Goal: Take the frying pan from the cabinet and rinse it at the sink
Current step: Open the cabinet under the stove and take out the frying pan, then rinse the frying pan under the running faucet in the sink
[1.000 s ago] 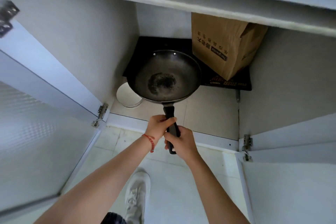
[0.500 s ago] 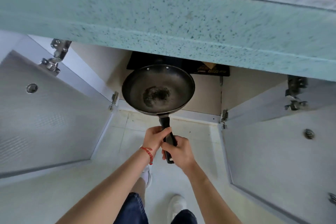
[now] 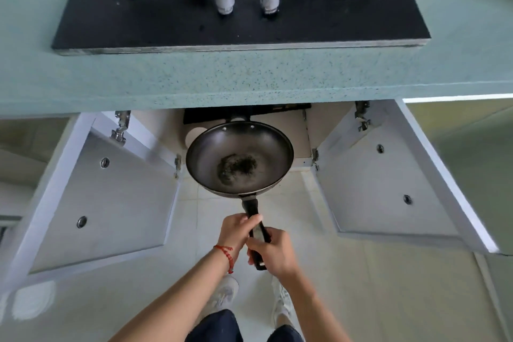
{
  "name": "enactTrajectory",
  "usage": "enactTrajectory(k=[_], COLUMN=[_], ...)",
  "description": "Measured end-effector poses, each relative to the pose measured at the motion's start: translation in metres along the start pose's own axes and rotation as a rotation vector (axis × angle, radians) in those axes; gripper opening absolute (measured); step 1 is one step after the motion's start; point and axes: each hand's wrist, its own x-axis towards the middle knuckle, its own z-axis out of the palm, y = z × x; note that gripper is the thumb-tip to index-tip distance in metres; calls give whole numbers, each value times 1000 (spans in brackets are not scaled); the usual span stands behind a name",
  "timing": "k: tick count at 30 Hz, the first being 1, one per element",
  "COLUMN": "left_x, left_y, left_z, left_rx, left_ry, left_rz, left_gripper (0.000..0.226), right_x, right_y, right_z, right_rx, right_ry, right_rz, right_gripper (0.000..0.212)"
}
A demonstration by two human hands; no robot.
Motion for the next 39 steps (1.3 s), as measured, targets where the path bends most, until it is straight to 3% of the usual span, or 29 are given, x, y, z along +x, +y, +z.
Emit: enactTrajectory(k=[18, 39], left_x=[-158, -362], left_y=[-22, -143], left_z=[-26, 110], left_rx=[351, 643], left_ry=[-411, -826], left_rz=[48, 90], left_gripper=[27, 30], right_x=[-196, -414], right_y=[35, 183], right_z=[71, 19], right_rx=[443, 796], right_ry=[402, 831], right_rz=[37, -1], right_gripper=[19, 17])
